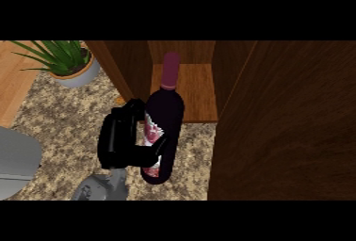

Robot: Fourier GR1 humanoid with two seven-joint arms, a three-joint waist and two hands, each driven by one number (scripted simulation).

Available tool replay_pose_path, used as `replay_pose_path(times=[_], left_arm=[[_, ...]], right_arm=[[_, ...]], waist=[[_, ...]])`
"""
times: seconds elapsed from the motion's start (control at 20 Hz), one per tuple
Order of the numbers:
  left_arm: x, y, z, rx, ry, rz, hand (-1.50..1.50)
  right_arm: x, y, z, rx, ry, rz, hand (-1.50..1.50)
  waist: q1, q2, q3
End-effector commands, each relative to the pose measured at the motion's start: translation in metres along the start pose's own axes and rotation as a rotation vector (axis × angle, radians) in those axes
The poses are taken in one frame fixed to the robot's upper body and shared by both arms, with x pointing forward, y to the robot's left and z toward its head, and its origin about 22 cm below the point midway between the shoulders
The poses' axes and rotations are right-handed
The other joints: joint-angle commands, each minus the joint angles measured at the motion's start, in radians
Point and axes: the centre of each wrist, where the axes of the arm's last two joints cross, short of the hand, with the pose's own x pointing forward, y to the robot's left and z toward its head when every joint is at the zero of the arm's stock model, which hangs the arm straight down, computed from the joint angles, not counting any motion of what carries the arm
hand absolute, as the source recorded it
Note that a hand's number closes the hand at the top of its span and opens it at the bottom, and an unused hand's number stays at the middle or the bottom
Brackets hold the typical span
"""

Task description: Pick up the wine, place it into the cabinet and close the cabinet

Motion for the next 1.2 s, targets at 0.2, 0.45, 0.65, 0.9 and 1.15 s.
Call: replay_pose_path(times=[0.2,0.45,0.65,0.9,1.15], left_arm=[[0.003,-0.046,-0.030,0.046,0.045,-0.059,1.50],[-0.036,-0.038,-0.032,0.084,0.055,-0.138,1.50],[-0.037,-0.044,-0.050,0.076,0.077,-0.154,1.50],[-0.070,-0.026,-0.031,0.110,0.111,-0.127,1.50],[-0.093,-0.014,-0.036,0.113,0.106,-0.137,1.50]], right_arm=[[0.034,-0.003,0.029,0.009,-0.075,-0.048,-1.50],[0.048,0.003,0.034,0.057,-0.065,-0.052,-1.50],[0.045,0.001,0.031,0.050,-0.070,-0.067,-1.50],[0.040,-0.011,0.032,0.051,-0.080,-0.060,-1.50],[0.025,-0.009,0.024,0.048,-0.069,-0.061,-1.50]], waist=[[-0.006,0.002,0.000],[-0.021,0.005,-0.002],[-0.013,0.005,-0.002],[-0.017,0.007,-0.001],[-0.017,0.008,-0.001]])
